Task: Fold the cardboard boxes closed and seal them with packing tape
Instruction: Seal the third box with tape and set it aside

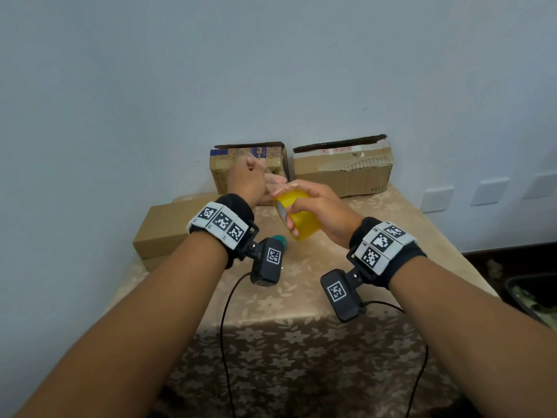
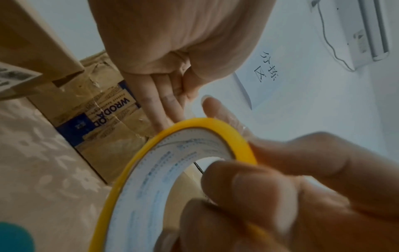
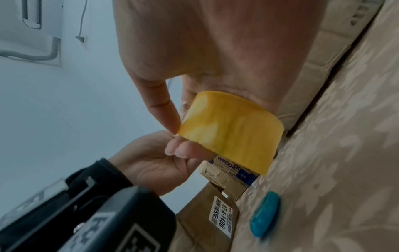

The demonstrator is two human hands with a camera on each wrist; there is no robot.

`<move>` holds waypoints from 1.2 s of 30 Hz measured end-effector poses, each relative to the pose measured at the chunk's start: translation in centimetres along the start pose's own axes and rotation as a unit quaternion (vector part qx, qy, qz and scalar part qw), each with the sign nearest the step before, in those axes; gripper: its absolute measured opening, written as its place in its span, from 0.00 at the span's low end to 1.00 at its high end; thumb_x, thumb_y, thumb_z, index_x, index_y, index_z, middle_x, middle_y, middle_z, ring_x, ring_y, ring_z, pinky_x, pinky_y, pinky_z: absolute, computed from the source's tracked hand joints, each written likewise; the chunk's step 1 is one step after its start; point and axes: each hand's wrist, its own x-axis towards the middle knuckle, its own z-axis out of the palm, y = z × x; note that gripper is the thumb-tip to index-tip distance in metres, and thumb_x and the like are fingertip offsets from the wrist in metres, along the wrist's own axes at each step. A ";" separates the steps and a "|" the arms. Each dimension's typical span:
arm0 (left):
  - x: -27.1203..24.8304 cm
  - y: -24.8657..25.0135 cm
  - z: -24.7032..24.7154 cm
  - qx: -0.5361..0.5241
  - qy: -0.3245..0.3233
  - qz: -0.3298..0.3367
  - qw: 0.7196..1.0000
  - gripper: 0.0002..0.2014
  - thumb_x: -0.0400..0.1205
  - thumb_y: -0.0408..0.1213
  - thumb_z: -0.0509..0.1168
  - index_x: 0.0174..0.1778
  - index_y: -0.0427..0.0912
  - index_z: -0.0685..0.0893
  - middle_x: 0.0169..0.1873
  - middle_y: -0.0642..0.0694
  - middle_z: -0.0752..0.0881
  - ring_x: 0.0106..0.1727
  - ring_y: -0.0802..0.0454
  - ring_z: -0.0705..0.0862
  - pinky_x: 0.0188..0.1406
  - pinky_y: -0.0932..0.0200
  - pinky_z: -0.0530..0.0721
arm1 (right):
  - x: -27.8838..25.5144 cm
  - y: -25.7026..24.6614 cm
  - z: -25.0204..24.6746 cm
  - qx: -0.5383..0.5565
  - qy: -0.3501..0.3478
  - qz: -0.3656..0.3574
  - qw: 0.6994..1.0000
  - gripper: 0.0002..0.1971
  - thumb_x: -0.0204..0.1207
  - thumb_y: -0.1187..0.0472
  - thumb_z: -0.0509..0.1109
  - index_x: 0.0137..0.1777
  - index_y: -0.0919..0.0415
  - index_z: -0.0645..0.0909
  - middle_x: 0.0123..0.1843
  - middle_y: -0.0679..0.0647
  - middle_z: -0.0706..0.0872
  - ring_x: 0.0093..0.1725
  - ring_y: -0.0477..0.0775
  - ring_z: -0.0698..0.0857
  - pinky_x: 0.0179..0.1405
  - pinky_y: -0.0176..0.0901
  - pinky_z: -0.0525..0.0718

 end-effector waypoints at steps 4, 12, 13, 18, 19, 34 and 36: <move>0.9 1.2 -0.8 -0.113 0.012 -0.012 0.993 0.04 0.92 0.36 0.57 0.52 0.43 0.75 0.46 0.36 0.89 0.45 0.39 0.93 0.31 0.47 0.92 | -0.6 0.4 -0.3 -0.025 0.003 0.035 0.999 0.18 0.78 0.77 0.63 0.64 0.65 0.85 0.32 0.66 0.83 0.26 0.60 0.81 0.32 0.46 0.82; 0.0 0.7 -1.7 -0.110 -0.077 0.049 0.990 0.21 0.79 0.15 0.68 0.59 0.41 0.73 0.55 0.34 0.89 0.54 0.42 0.92 0.42 0.42 0.94 | -0.3 0.4 -0.6 -0.014 0.031 0.077 0.996 0.16 0.79 0.75 0.64 0.65 0.69 0.83 0.32 0.65 0.83 0.26 0.60 0.81 0.34 0.47 0.82; -0.1 0.9 -1.6 -0.095 -0.080 0.077 0.989 0.22 0.79 0.14 0.68 0.60 0.41 0.72 0.52 0.35 0.90 0.53 0.43 0.93 0.42 0.42 0.94 | -0.2 0.4 -0.6 -0.012 0.035 0.080 0.996 0.16 0.80 0.74 0.63 0.65 0.69 0.83 0.32 0.65 0.84 0.27 0.60 0.81 0.34 0.47 0.82; -0.9 1.0 -0.8 -0.040 -0.093 0.161 0.982 0.21 0.80 0.13 0.63 0.63 0.39 0.71 0.48 0.37 0.92 0.51 0.46 0.94 0.45 0.39 0.94 | 0.3 0.2 -0.2 -0.003 0.061 0.104 0.993 0.14 0.87 0.66 0.55 0.64 0.61 0.81 0.33 0.66 0.86 0.29 0.61 0.84 0.33 0.47 0.84; -0.9 1.0 -0.7 -0.035 -0.097 0.171 0.980 0.21 0.80 0.13 0.63 0.63 0.39 0.71 0.48 0.36 0.91 0.51 0.46 0.94 0.45 0.38 0.93 | 0.3 0.3 -0.2 -0.005 0.065 0.105 0.992 0.14 0.88 0.66 0.54 0.65 0.60 0.79 0.33 0.66 0.86 0.30 0.61 0.84 0.33 0.47 0.84; -1.6 1.4 -0.9 -0.056 -0.123 0.244 0.960 0.18 0.81 0.17 0.68 0.61 0.37 0.71 0.47 0.35 0.92 0.49 0.42 0.94 0.41 0.43 0.94 | 0.5 0.5 -0.4 -0.009 0.085 0.111 0.990 0.03 0.90 0.64 0.59 0.57 0.58 0.73 0.35 0.65 0.90 0.34 0.63 0.89 0.40 0.54 0.87; -1.7 1.4 -0.9 -0.064 -0.129 0.244 0.959 0.18 0.81 0.17 0.68 0.61 0.37 0.71 0.47 0.34 0.92 0.50 0.41 0.94 0.41 0.43 0.94 | 0.4 0.4 -0.4 -0.020 0.088 0.107 0.990 0.03 0.90 0.63 0.59 0.57 0.58 0.75 0.35 0.64 0.90 0.34 0.63 0.89 0.39 0.54 0.88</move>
